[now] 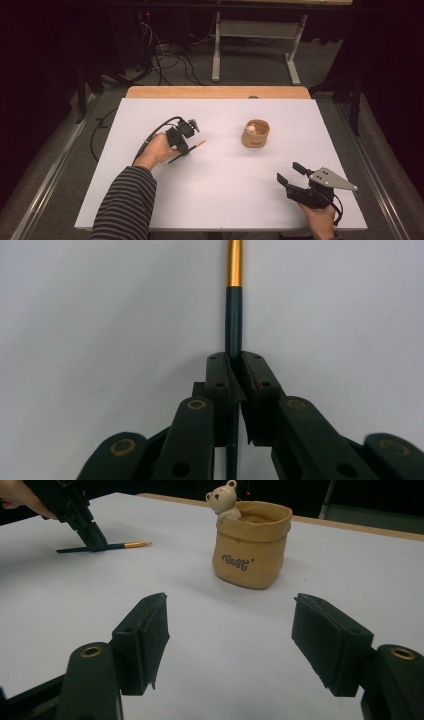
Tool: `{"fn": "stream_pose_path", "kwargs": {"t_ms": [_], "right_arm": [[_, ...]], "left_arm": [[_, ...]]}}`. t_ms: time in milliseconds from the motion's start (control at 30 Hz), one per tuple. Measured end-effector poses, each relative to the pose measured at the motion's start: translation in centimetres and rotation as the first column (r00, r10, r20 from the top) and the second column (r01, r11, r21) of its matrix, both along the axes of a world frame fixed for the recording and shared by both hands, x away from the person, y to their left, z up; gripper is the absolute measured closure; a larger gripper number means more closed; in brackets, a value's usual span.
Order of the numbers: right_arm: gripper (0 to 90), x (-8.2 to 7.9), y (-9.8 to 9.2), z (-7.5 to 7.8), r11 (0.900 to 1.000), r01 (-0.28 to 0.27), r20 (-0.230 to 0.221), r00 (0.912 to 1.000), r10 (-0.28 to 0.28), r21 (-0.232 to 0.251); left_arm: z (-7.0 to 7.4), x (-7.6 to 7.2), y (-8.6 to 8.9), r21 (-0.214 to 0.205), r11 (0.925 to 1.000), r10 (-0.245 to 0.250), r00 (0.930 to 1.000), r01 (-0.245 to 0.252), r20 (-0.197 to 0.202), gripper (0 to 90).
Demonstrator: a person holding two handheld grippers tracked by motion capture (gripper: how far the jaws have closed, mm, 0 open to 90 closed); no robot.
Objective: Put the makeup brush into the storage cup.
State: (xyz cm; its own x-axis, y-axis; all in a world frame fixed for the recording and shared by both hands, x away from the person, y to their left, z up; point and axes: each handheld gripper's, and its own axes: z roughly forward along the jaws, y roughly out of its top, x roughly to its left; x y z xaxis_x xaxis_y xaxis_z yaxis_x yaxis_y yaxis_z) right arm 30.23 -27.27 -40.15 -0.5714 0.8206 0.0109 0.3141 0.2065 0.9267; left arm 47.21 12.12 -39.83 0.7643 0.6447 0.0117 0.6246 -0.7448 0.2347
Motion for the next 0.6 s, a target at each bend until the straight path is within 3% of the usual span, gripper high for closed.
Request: {"fn": "stream_pose_path", "kwargs": {"t_ms": [233, 600], "right_arm": [[32.9, -0.01, 0.03, 0.01, 1.0000, -0.002, 0.001, 1.0000, 0.002, -0.004], [32.9, 0.05, -0.01, -0.02, 1.0000, 0.000, -0.002, 1.0000, 0.000, -0.010]], "left_arm": [[0.04, -0.27, -0.21, 0.024, 0.9996, -0.013, 0.9998, 0.012, 0.018, 83.2], [-0.03, -0.54, -0.06, 0.005, 1.0000, 0.000, 0.9993, 0.000, 0.037, 83.3]]}}
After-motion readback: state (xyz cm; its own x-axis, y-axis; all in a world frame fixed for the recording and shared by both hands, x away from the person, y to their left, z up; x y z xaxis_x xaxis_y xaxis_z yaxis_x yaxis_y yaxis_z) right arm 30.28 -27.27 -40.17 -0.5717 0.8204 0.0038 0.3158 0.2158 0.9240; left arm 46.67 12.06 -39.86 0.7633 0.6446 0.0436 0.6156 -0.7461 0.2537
